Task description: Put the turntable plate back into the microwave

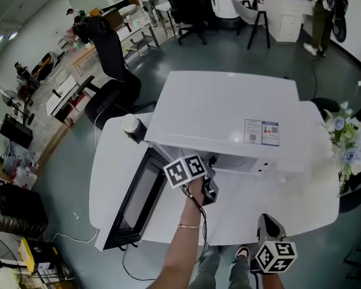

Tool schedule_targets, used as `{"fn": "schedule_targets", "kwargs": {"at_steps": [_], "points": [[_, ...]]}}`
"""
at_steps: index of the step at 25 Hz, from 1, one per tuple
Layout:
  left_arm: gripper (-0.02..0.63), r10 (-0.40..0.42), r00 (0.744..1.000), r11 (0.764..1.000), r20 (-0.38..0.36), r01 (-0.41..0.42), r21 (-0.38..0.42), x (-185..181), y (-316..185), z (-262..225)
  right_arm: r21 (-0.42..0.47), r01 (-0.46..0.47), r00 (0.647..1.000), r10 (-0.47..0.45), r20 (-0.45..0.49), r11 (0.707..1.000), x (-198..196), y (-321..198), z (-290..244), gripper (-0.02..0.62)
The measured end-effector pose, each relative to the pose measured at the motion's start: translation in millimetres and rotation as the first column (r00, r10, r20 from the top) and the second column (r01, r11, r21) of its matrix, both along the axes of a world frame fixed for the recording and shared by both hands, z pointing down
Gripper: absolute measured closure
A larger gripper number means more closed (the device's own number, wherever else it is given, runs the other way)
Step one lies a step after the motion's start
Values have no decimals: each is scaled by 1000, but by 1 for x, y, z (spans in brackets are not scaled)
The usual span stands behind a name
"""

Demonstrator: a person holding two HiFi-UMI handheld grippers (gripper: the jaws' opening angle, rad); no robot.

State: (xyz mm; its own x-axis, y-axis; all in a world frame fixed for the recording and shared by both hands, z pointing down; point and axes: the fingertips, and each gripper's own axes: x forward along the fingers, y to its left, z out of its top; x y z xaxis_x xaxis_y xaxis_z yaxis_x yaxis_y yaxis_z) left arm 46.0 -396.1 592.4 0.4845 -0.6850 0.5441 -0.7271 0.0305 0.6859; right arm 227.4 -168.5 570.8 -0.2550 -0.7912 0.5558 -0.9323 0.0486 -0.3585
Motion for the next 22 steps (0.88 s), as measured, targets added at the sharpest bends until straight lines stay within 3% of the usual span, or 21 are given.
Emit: {"fn": "schedule_targets", "kwargs": {"at_steps": [10,22], "points": [[305,-46,999,999,6,46,-24,-13,14,-1,6,16,1000,-16,0,1000,-5,7,-4,584],[361,-33,995,999,95,29,47,-23,35,-26,25,48,999,-48,7,999,-14,8,-15,584]]}}
